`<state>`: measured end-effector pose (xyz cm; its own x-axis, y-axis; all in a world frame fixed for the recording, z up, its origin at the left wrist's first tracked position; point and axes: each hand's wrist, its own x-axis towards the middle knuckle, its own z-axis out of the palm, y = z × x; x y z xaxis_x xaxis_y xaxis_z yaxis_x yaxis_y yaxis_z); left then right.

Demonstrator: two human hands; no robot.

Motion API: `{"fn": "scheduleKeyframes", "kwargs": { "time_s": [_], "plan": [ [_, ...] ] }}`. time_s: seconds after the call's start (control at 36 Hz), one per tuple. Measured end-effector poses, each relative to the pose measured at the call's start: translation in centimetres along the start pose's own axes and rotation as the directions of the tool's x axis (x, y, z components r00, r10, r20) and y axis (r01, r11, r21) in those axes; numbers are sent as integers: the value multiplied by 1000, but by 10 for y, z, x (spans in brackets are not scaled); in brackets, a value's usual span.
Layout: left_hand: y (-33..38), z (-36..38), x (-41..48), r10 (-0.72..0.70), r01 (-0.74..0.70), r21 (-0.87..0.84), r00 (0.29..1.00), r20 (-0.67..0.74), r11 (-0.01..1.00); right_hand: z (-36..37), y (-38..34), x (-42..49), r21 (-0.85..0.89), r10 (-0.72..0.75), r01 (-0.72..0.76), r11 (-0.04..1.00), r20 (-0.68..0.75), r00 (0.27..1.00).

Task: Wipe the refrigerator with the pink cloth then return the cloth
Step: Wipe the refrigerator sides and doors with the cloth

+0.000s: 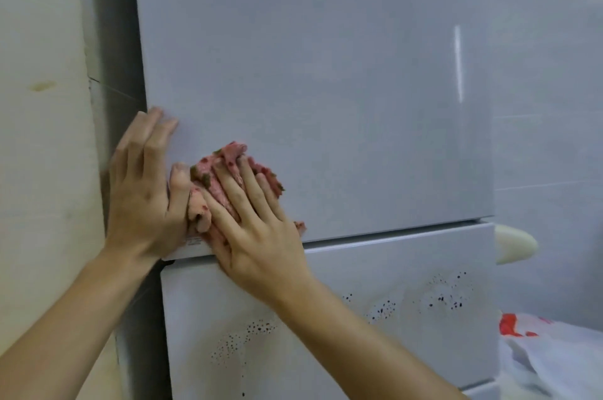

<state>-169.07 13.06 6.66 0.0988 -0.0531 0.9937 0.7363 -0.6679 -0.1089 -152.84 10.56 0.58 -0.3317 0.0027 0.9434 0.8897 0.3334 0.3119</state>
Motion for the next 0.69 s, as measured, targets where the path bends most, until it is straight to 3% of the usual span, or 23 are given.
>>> {"fn": "scheduleKeyframes", "kwargs": {
  "time_s": [0.08,0.28,0.36,0.5,0.64,0.69],
  "plan": [
    [12,6,-5,4,-4,-20,1000,0,1000,-17,32,-11,-35,17,-17,999,-15,1000],
    [24,13,-18,-14,15,18,1000,-3,1000,-75,144,-57,-152,239,-250,956,-90,967],
    [19,12,-22,-25,25,38,1000,-3,999,-91,174,-70,-158,375,-390,907,-116,920],
    [11,10,-26,-19,19,8,1000,-2,1000,-116,199,-78,-75,668,-689,721,-193,719],
    [10,13,-25,-30,29,-34,1000,-7,999,-104,178,-65,90,866,-882,462,-259,427],
    [11,15,-26,-47,45,-46,999,-26,998,-90,160,-55,134,882,-890,435,-260,392]
  ]
}}
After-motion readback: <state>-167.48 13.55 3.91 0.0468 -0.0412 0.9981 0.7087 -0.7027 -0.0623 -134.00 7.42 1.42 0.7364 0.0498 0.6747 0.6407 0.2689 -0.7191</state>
